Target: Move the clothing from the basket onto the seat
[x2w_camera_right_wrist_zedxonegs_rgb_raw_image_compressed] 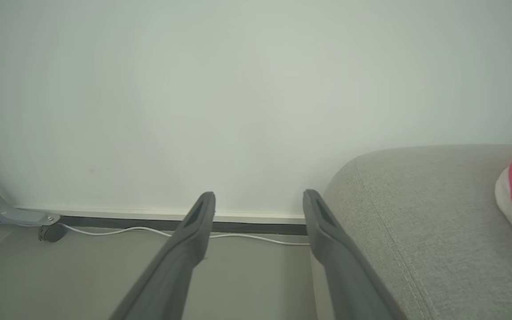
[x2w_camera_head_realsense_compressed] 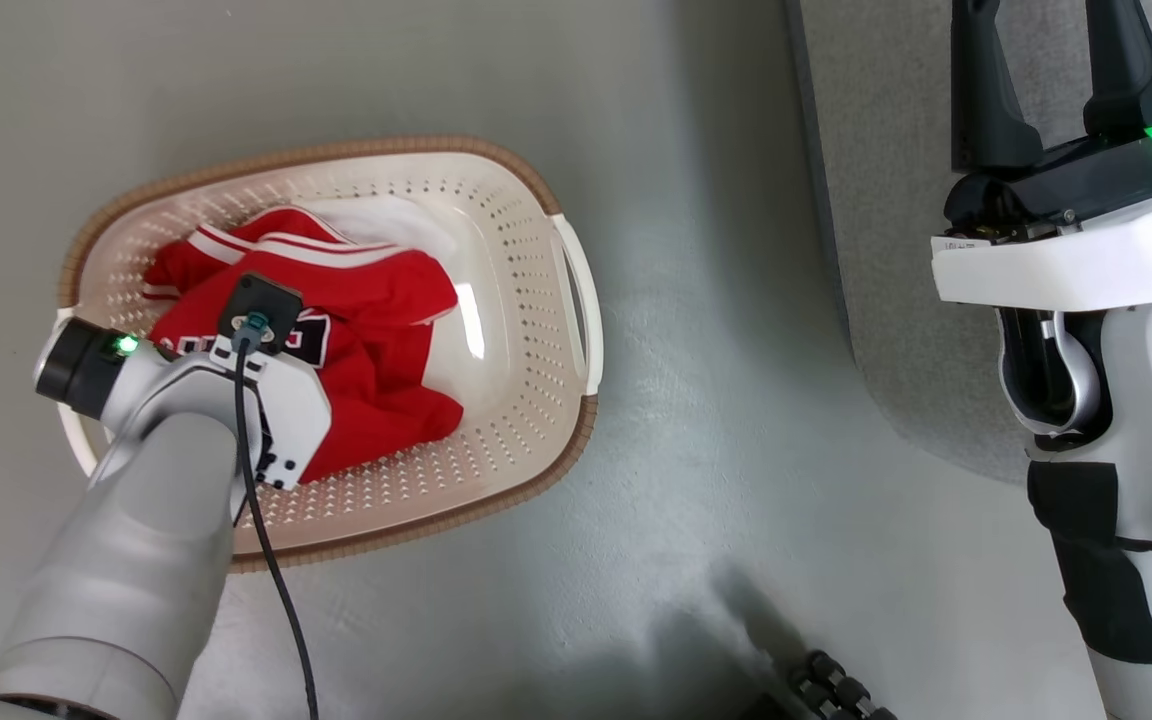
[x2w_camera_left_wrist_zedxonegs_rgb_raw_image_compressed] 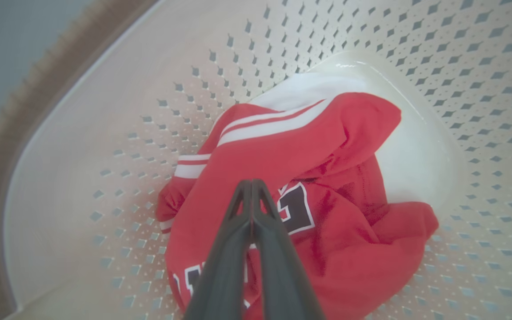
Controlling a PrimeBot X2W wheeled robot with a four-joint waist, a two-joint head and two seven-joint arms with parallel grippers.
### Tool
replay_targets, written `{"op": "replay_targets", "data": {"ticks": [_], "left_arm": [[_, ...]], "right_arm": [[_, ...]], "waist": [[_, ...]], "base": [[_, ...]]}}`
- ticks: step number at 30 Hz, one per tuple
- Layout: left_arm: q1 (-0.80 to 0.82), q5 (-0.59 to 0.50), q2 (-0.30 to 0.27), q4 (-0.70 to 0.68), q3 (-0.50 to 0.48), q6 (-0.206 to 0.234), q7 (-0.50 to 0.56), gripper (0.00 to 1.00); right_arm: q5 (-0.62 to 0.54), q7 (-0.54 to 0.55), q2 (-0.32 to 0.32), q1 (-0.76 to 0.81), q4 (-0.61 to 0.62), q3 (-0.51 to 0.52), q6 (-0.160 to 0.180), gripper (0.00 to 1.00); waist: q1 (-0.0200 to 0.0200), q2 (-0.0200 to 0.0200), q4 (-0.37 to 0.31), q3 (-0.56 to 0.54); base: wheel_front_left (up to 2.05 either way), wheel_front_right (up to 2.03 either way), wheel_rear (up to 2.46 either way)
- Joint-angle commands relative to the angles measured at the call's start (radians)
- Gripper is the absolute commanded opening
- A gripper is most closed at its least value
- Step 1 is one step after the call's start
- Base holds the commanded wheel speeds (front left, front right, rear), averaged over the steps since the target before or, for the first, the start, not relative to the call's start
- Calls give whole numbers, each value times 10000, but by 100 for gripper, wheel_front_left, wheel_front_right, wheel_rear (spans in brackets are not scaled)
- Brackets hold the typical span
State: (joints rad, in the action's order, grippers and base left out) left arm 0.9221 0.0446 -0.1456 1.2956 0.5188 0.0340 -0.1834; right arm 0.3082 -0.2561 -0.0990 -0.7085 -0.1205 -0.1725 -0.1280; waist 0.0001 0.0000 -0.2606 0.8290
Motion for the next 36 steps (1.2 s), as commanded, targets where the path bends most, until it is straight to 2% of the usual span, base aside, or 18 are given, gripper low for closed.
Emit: {"op": "replay_targets", "data": {"ticks": [1,6,12,22,36], "left_arm": [[-380,126,-146,-49,-222,-119,-191,0],[-607,329,151,-49,-228,-276,-594,0],[-1078,597,556,-315,-265,-246,-770,0],[-2488,1103,871,-2478,-470,-98,-781,0],[-4219,1560,946,-5497,-985,-32,-783,0]], "right_arm": [[68,-57,21,266,131,-70,-27,100],[75,-57,-74,439,-94,-23,-27,100],[56,-57,-214,836,-435,79,-27,100],[57,-57,-441,1563,-1018,162,-27,100],[57,-57,-550,2688,-1585,282,-27,100]], "waist": [[-1,0,98,-305],[-1,0,349,-1043],[-1,0,725,-2049],[-1,0,1351,-3813],[-1,0,2053,-5860]], "base": [[0,0,0],[0,0,0],[0,0,0],[0,0,0],[0,0,0]]}}
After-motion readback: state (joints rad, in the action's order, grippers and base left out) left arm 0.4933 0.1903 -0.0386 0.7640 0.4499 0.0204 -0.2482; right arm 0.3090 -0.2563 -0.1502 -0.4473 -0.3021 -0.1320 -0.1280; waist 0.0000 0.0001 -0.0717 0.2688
